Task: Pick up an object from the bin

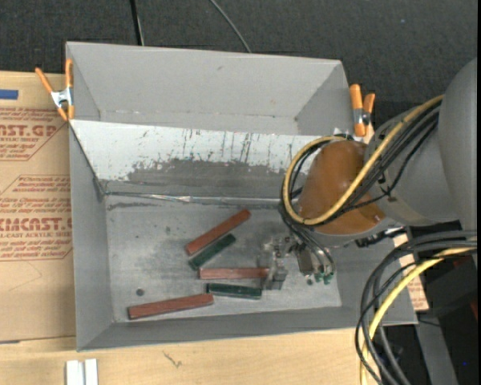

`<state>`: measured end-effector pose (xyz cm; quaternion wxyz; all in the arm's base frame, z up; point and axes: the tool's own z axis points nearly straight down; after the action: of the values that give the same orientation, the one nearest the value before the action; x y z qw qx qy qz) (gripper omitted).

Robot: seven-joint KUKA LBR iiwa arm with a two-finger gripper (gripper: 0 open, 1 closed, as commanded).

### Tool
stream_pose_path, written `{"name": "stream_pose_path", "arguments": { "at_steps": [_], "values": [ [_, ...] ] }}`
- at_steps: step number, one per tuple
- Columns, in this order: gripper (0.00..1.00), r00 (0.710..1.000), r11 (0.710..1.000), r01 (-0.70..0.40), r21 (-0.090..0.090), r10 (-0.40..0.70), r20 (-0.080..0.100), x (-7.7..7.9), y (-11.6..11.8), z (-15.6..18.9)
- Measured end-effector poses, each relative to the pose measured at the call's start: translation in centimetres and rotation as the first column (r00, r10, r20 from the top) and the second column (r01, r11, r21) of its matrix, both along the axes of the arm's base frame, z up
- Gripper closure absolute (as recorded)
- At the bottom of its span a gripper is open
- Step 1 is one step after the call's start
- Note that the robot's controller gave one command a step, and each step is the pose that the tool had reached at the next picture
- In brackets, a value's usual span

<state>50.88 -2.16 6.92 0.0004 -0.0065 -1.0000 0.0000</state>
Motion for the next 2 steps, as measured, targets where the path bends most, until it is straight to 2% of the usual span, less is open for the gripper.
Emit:
{"name": "stream_pose_path", "arguments": {
  "at_steps": [1, 2],
  "values": [
    [1.0, 1.0, 1.0, 0.0, 0.0, 0.0, 0.0, 0.0, 0.0, 0.0],
    [1.0, 1.0, 1.0, -0.028, -0.001, 0.028, 0.006, -2.1, -1.6, 16.1]
  ]
}}
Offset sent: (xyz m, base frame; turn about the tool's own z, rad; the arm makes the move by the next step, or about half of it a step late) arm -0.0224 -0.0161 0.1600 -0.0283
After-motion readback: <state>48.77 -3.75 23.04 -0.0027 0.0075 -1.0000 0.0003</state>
